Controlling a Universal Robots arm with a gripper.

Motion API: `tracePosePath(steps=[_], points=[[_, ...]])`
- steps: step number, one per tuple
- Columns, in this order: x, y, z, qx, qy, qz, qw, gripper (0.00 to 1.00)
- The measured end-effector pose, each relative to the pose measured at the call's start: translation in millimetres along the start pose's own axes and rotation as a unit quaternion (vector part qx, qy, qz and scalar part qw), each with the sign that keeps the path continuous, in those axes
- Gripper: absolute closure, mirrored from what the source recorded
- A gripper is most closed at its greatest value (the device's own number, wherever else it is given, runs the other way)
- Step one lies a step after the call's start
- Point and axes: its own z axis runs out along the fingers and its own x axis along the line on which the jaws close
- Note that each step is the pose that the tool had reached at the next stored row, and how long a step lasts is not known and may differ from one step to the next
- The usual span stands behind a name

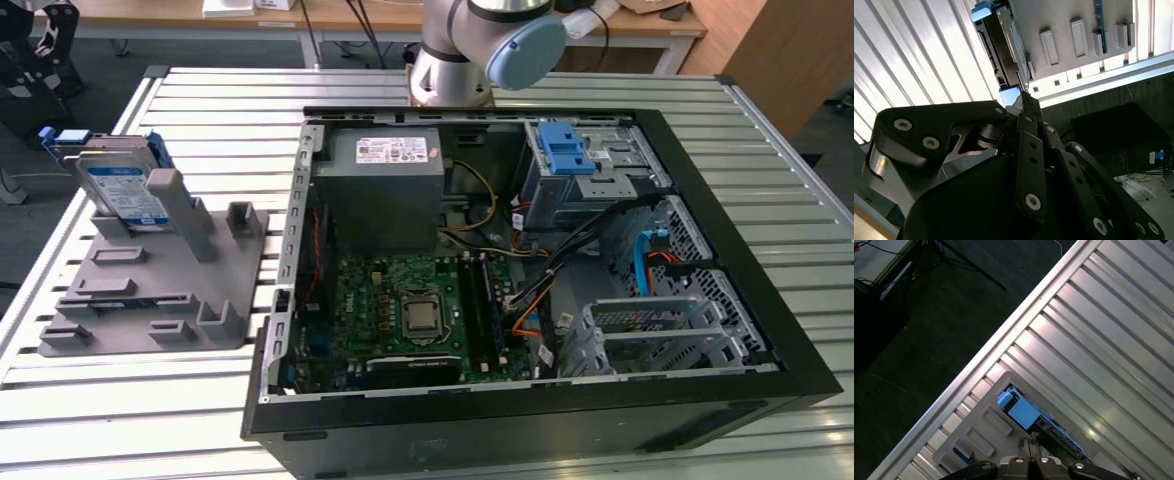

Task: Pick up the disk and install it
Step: 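Pick up the disk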

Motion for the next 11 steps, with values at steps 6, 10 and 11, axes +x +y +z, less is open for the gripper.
tracePosePath(steps=[6, 10, 11], points=[[0.0, 0.0, 0.0, 0.0000, 0.0000, 0.000, 1.0000, 0.89], [0.0, 0.0, 0.0, 0.0000, 0.0000, 0.000, 1.0000, 0.89], [0.0, 0.0, 0.0, 0.0000, 0.0000, -0.001, 1.0000, 0.89]])
